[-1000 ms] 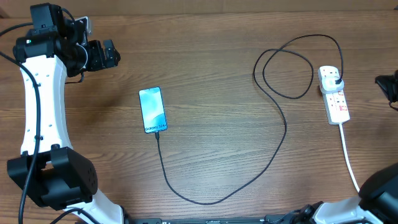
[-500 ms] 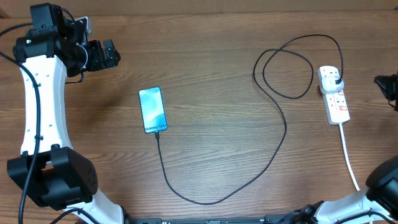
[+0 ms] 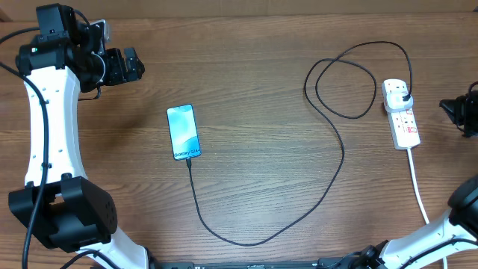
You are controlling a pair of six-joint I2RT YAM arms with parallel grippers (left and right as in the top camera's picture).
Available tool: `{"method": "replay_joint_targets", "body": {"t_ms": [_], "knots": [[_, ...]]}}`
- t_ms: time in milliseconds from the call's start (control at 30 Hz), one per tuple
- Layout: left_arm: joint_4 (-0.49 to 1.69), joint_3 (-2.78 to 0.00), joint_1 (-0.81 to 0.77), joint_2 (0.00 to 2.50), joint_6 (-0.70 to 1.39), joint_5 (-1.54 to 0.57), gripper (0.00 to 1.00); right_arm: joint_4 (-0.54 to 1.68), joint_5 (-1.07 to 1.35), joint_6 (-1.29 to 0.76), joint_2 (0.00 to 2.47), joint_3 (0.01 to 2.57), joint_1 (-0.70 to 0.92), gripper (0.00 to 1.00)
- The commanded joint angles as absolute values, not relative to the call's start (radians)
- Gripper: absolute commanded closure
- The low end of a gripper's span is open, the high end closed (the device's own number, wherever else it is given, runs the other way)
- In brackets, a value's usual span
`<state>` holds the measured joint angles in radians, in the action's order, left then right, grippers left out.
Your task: Plug charger to phone and switch on socket
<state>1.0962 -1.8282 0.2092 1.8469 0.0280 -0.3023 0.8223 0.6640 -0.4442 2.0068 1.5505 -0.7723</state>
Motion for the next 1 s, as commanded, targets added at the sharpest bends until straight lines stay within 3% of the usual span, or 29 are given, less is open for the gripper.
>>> {"method": "replay_joint_targets", "body": {"t_ms": [0,967], "knots": [[1.095,-1.841,0.202,1.844,0.041,-0.300,0.00,0.801,0.664,-0.446,2.044,1.572,-0.774,0.96],[1.095,-1.841,0.202,1.844,0.041,-0.300,0.00,0.771,0.649,-0.404,2.178,1.571,-0.680,0.96]]}}
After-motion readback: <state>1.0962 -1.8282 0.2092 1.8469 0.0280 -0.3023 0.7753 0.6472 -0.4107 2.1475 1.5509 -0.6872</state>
